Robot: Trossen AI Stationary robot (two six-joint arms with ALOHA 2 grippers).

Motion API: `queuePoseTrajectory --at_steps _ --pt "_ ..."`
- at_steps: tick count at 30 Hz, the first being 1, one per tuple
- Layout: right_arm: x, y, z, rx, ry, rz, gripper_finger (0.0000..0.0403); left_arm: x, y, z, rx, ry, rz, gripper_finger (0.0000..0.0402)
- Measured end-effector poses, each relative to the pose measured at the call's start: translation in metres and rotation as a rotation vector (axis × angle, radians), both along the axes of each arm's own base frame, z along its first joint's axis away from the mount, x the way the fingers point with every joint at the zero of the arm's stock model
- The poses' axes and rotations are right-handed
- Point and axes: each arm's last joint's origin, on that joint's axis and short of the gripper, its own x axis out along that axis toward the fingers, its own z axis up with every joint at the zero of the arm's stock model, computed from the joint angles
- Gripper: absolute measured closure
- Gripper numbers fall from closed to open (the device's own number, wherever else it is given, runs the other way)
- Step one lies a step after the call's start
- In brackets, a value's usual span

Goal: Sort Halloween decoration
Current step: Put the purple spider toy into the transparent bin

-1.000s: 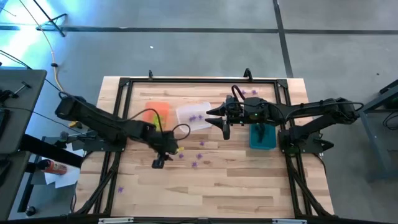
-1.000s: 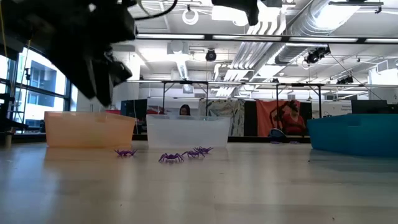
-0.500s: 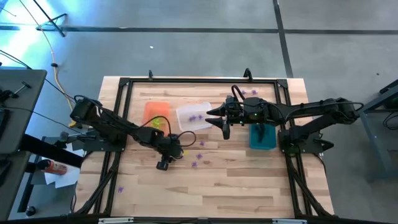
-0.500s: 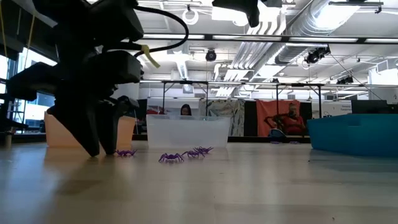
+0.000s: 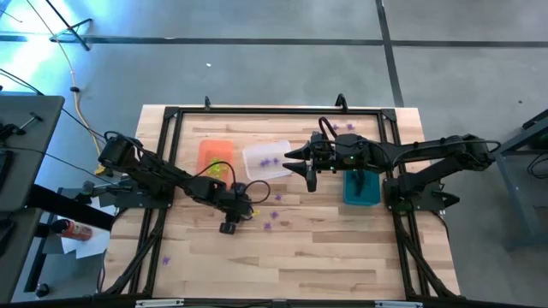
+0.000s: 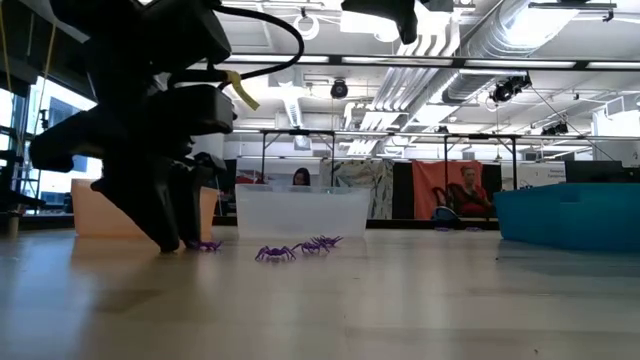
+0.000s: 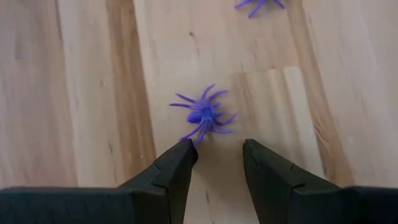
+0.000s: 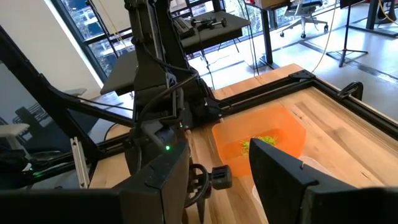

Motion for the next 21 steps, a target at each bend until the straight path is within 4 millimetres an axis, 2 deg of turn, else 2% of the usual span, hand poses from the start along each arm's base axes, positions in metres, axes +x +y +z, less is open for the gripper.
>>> queuePoseTrajectory --at_steps 5,11,21 --pt "0.0 0.0 0.0 0.0 0.0 0.0 0.0238 -0.0034 0.0019 0.002 0.004 0.023 0.064 0.0271" --pt "0.0 0.0 -0.0004 -0.002 0.002 0.0 0.0238 -0.0042 0.0087 0.0046 0.087 0.004 0.118 0.0271" --pt "-0.0006 0.0 -0.0031 -0.003 0.029 0.0 0.0238 0.0011 0.0092 0.005 0.052 -0.033 -0.052 0.0271"
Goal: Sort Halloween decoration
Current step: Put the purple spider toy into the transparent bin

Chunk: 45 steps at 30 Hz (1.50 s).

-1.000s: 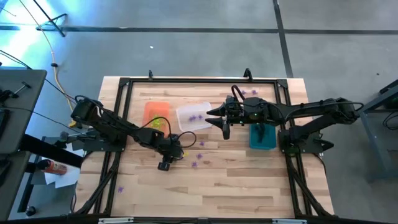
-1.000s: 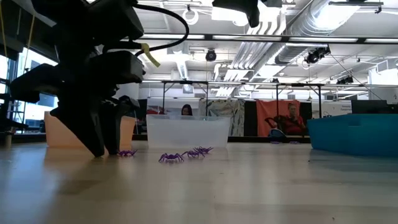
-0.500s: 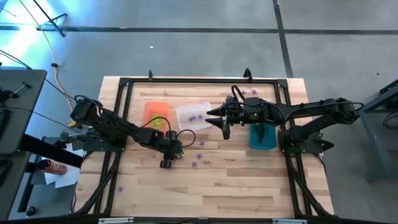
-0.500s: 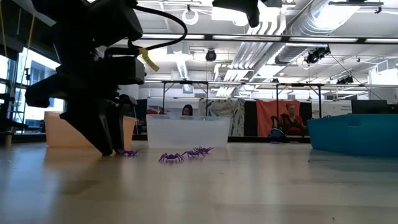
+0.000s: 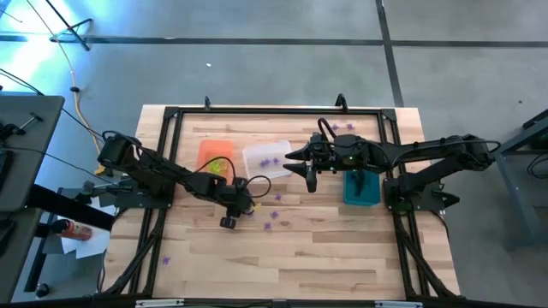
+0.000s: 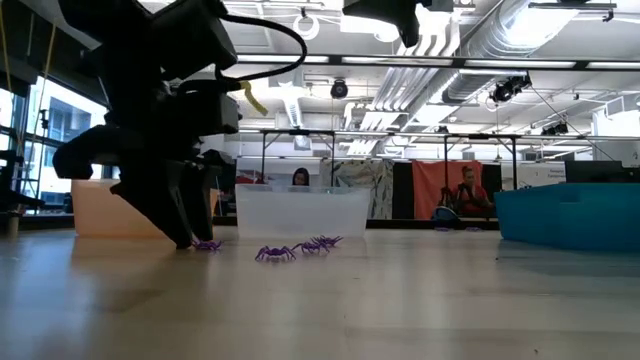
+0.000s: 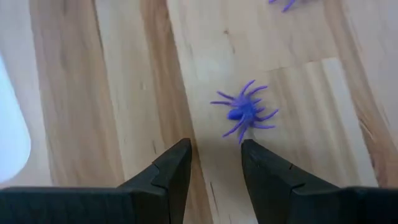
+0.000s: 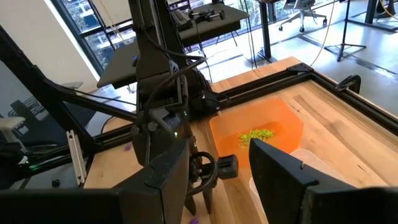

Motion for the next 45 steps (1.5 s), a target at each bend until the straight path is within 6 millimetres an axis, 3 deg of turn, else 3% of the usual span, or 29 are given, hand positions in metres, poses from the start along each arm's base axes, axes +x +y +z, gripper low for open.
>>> queuePoseTrajectory --at_steps 8,24,27,32,35,40,45 --pt "0.0 0.0 -0.001 0.002 0.004 0.0 0.0238 0.002 0.002 0.001 -0.018 -0.009 -0.122 0.0271" --pt "0.0 0.0 -0.001 0.052 0.0 -0.012 0.0238 0.007 0.002 -0.006 -0.045 -0.01 -0.155 0.0274" --pt "0.0 0.0 -0.001 0.068 -0.001 -0.016 0.0238 0.007 0.002 -0.006 -0.047 -0.003 -0.157 0.0298" --pt "0.0 0.0 -0.001 0.069 -0.001 -0.016 0.0238 0.005 0.002 -0.007 -0.078 0.03 -0.134 0.0384" --pt "0.0 0.0 -0.001 0.069 -0.001 -0.016 0.0238 0.005 0.002 -0.007 -0.105 0.039 -0.088 0.0393" --pt "0.0 0.0 -0.001 0.068 -0.001 -0.016 0.0238 0.001 0.007 0.008 -0.124 0.072 -0.05 0.04" --pt "0.0 0.0 0.0 0.044 -0.012 -0.011 0.0238 -0.011 0.022 0.055 -0.197 -0.018 0.028 0.0401"
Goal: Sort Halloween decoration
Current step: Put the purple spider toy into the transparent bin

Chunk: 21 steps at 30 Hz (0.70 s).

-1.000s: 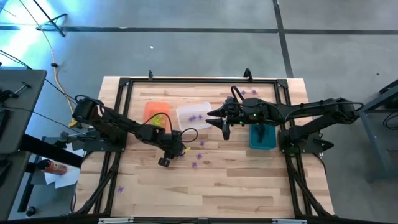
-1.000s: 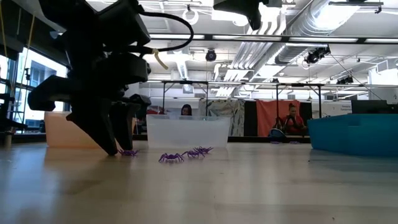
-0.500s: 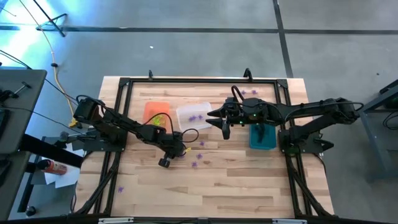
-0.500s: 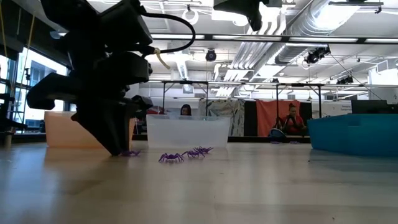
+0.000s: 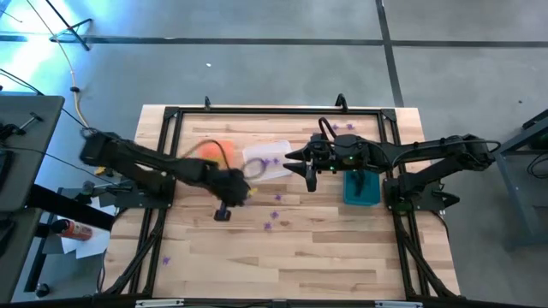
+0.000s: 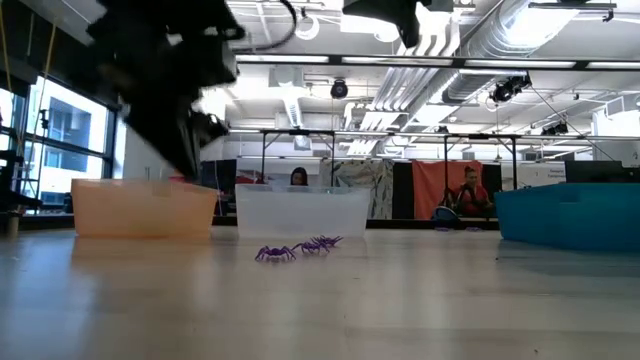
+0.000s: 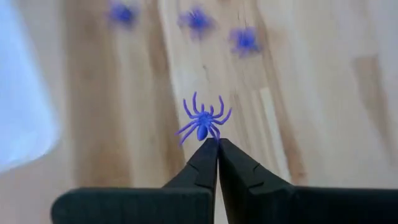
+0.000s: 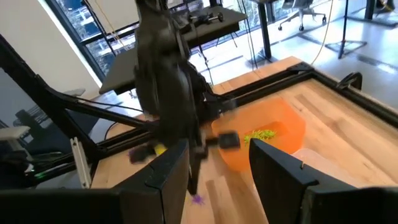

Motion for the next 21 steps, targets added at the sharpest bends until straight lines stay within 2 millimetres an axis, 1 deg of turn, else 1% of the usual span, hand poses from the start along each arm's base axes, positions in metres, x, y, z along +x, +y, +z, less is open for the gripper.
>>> queuePoseTrajectory --at_steps 2,5,6,9,11,13,15,18,21 --pt "0.0 0.0 0.001 -0.022 -0.009 -0.005 0.0238 -0.009 0.006 0.025 -0.026 -0.085 0.047 0.0401" --pt "0.0 -0.001 0.003 -0.032 -0.025 -0.021 0.0238 -0.024 0.013 0.074 -0.07 -0.318 0.114 0.0401" --pt "0.001 -0.001 0.003 -0.034 -0.031 -0.024 0.0238 -0.03 0.015 0.087 -0.073 -0.392 0.138 0.0401" --pt "0.001 -0.001 0.007 -0.068 -0.071 -0.02 0.0238 -0.047 0.022 0.123 -0.073 -0.647 0.224 0.0401" --pt "0.002 -0.001 0.011 -0.091 -0.11 -0.011 0.0238 -0.056 0.026 0.143 -0.069 -0.794 0.272 0.0401" --pt "0.002 0.0 0.016 -0.112 -0.156 0.019 0.0238 -0.059 0.029 0.152 -0.062 -0.878 0.303 0.0401" --pt "0.002 0.001 0.019 -0.145 -0.187 0.055 0.0238 -0.059 0.029 0.156 -0.055 -0.916 0.326 0.0401" --pt "0.002 0.002 0.02 -0.187 -0.195 0.083 0.0238 -0.056 0.03 0.156 -0.035 -0.93 0.336 0.0401" --pt "0.002 0.002 0.02 -0.19 -0.195 0.084 0.0238 -0.053 0.03 0.152 -0.014 -0.912 0.353 0.0401"
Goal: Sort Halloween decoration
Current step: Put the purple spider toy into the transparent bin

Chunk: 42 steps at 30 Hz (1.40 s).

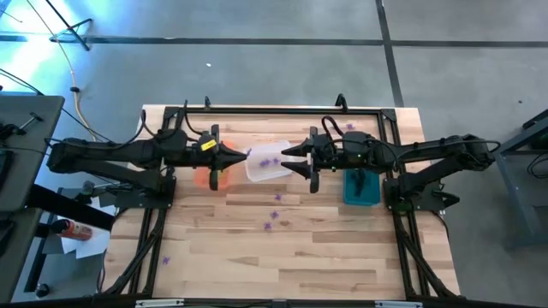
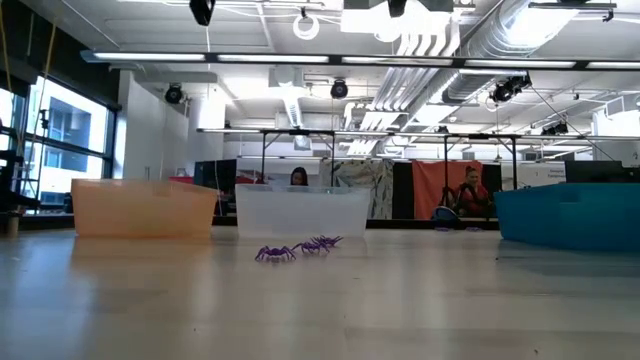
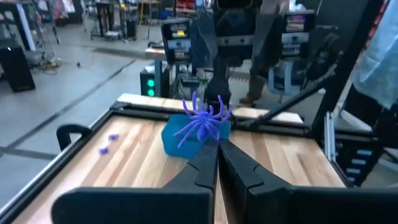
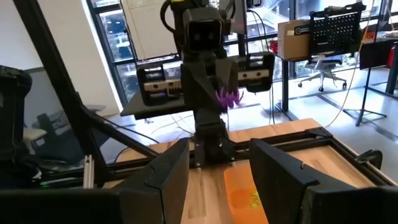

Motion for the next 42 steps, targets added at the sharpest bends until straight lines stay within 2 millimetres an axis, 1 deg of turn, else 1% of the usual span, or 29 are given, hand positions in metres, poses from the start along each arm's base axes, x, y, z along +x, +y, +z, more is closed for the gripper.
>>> queuePoseTrajectory --at_steps 4,6,9,12,13,15,17,21,25,30,33,36,39,42 --pt "0.0 0.0 0.0 0.0 0.0 0.0 0.0238 0.003 0.001 0.003 0.002 -0.036 0.018 0.0401" --pt "0.0 0.0 0.0 0.0 0.0 -0.005 0.0238 0.009 0.003 -0.001 -0.02 -0.012 0.078 0.0401" --pt "0.0 -0.001 0.0 -0.001 -0.001 -0.015 0.0238 0.023 0.014 -0.008 -0.045 0.123 0.155 0.0401" --pt "0.0 -0.001 0.0 -0.001 -0.001 -0.017 0.0238 0.043 0.029 -0.007 -0.059 0.252 0.178 0.0401" --pt "0.0 -0.001 0.0 -0.001 -0.001 -0.018 0.0238 0.051 0.036 -0.009 -0.068 0.312 0.188 0.0401" --pt "0.0 -0.001 0.0 -0.001 -0.001 -0.017 0.0238 0.066 0.05 -0.019 -0.097 0.434 0.194 0.0401" --pt "0.0 -0.001 0.0 -0.001 -0.001 -0.018 0.0238 0.081 0.063 -0.033 -0.134 0.54 0.2 0.0401" --pt "0.0 -0.001 0.0 -0.001 -0.001 -0.019 0.0238 0.103 0.084 -0.071 -0.217 0.69 0.244 0.0401" --pt "0.0 -0.002 0.001 0.003 -0.015 -0.061 0.0238 0.117 0.096 -0.109 -0.266 0.809 0.263 0.0401" --pt "0.0 -0.003 0.002 0.026 -0.026 -0.094 0.0238 0.127 0.101 -0.144 -0.292 0.919 0.275 0.0401" --pt "0.0 -0.003 0.002 0.026 -0.025 -0.095 0.0238 0.129 0.102 -0.159 -0.316 0.968 0.287 0.0401" --pt "0.0 -0.003 0.002 0.026 -0.025 -0.095 0.0238 0.13 0.102 -0.168 -0.333 1.002 0.296 0.0401" --pt "0.0 -0.003 0.002 0.026 -0.025 -0.095 0.0238 0.13 0.102 -0.17 -0.336 1.012 0.293 0.04" --pt "0.0 -0.003 0.002 0.026 -0.025 -0.095 0.0238 0.13 0.102 -0.17 -0.335 1.009 0.293 0.0386"
